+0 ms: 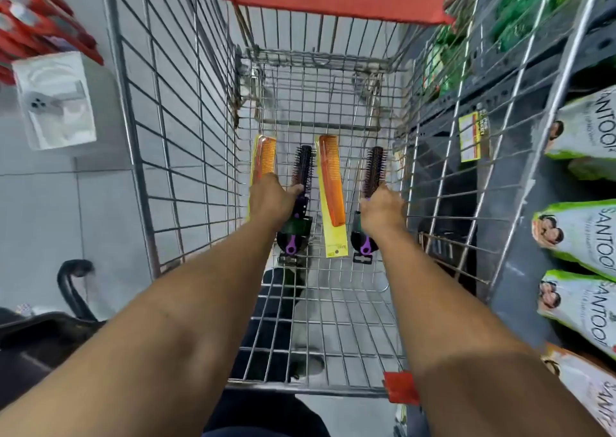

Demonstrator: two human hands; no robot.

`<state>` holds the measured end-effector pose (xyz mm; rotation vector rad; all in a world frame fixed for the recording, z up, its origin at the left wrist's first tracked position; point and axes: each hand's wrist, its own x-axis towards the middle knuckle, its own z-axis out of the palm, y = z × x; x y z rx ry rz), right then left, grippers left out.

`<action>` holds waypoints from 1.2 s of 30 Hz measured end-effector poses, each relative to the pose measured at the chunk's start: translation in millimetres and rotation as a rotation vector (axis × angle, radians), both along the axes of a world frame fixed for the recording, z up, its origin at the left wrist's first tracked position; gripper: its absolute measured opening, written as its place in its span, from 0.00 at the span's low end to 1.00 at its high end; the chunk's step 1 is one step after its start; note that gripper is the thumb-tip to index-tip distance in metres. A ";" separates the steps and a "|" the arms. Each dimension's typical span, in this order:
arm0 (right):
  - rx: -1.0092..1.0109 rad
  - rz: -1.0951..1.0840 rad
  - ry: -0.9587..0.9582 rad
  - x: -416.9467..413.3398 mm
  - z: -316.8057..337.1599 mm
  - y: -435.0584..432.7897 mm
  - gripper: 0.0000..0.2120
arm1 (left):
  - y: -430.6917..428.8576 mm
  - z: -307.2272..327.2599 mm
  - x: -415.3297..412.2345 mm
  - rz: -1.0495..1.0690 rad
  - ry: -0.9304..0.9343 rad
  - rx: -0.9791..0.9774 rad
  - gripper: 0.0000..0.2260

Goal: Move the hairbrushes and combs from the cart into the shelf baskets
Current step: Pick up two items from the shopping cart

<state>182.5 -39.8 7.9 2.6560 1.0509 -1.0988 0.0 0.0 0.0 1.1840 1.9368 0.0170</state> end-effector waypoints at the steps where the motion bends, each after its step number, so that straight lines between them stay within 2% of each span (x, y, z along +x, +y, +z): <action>1: -0.021 -0.020 -0.020 -1.0 0.9 0.7 0.10 | 1.3 1.9 1.6 0.003 0.006 -0.022 0.30; 5: 0.003 -0.107 -0.035 -1.2 -10.7 -1.8 0.09 | 0.9 -2.5 8.1 -0.017 0.017 -0.032 0.26; 7: -0.032 -0.081 -0.088 0.4 -9.6 -0.3 0.07 | -0.3 -2.6 10.0 -0.004 -0.025 -0.031 0.26; 12: -0.053 -0.032 -0.119 1.4 -10.0 0.3 0.07 | -3.3 0.3 9.2 -0.043 -0.056 -0.025 0.34; 18: -0.045 -0.061 -0.117 0.5 -12.3 -0.1 0.08 | -2.2 -9.7 6.6 0.003 -0.050 -0.046 0.27; 23: -0.027 -0.062 -0.103 1.7 -15.0 0.8 0.07 | -1.2 -12.1 9.1 0.060 -0.091 -0.086 0.27; 26: -0.042 -0.068 -0.089 1.0 -16.1 2.6 0.11 | -2.0 -12.8 9.0 0.066 -0.095 -0.100 0.23; 33: -0.037 -0.196 0.058 0.8 -7.6 6.0 0.17 | 3.8 -7.9 1.3 0.166 -0.252 -0.145 0.22; 36: -0.002 -0.365 0.199 6.3 -0.8 6.7 0.12 | 7.5 0.9 -2.7 0.279 -0.375 -0.188 0.19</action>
